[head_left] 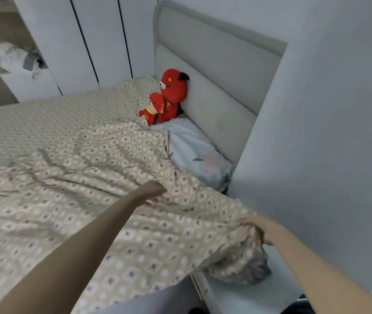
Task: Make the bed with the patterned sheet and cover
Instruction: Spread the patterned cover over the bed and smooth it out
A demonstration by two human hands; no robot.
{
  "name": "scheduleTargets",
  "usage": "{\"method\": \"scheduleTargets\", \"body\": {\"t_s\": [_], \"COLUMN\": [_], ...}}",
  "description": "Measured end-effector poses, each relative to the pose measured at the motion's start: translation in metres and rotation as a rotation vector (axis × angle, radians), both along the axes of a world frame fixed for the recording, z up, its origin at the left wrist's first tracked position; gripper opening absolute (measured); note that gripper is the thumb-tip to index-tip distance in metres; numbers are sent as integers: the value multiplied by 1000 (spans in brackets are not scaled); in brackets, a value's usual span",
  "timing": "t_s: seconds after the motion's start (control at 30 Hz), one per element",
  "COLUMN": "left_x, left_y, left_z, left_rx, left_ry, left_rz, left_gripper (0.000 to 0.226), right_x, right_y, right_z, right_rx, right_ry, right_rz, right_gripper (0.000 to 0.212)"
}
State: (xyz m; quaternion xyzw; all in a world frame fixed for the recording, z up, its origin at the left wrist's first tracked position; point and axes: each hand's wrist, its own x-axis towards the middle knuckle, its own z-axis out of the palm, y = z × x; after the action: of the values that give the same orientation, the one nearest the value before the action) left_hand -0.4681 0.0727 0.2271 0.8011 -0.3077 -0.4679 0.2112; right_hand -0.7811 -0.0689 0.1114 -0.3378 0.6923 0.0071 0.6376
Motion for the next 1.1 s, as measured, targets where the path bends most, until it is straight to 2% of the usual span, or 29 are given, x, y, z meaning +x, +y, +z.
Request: {"method": "scheduleTargets", "body": {"t_s": [0.03,0.1,0.13,0.2,0.37,0.43,0.5,0.6,0.67,0.73,0.8,0.83,0.93,1.1], "left_x": [-2,-6,-5,4,47,71,94,126,145,162,175,185,202,227], "left_y": [-2,-2,0,8,56,78,98,118,126,131,132,133,130,103], "left_z": [-3,-6,-6,-6,-4,-4,-5,-3,0,0,1,1,-2,-22], "left_rx": [3,14,13,6,47,57,60,36,12,-11,-24,-30,-50,-18], "left_ry": [-4,-13,-21,-42,-65,-63,-62,-72,-78,-70,-64,-66,-82,-121], "left_rz": [17,40,50,89,204,249,292,331,336,330,317,316,320,274], "left_gripper": [33,33,33,32,34,33,31,31,30,29,31,31,30,33], "right_x": [9,21,31,49,100,129,162,208,232,252,268,278,292,317], "right_y": [7,11,18,30,52,53,51,45,46,53,56,57,52,16], "right_z": [12,16,24,32,40,42,45,47,56,65,70,73,82,73], "right_rx": [37,15,36,102,219,140,-30,-200,-179,-102,-39,-23,31,52], "right_ry": [-32,-27,-67,-151,-149,-145,-141,-161,-214,-319,-339,-317,-243,-138], "right_rz": [61,184,221,225,210,246,270,329,299,233,249,250,241,254], "right_gripper": [55,83,87,67,38,31,28,6,17,12,46,52,31,18]}}
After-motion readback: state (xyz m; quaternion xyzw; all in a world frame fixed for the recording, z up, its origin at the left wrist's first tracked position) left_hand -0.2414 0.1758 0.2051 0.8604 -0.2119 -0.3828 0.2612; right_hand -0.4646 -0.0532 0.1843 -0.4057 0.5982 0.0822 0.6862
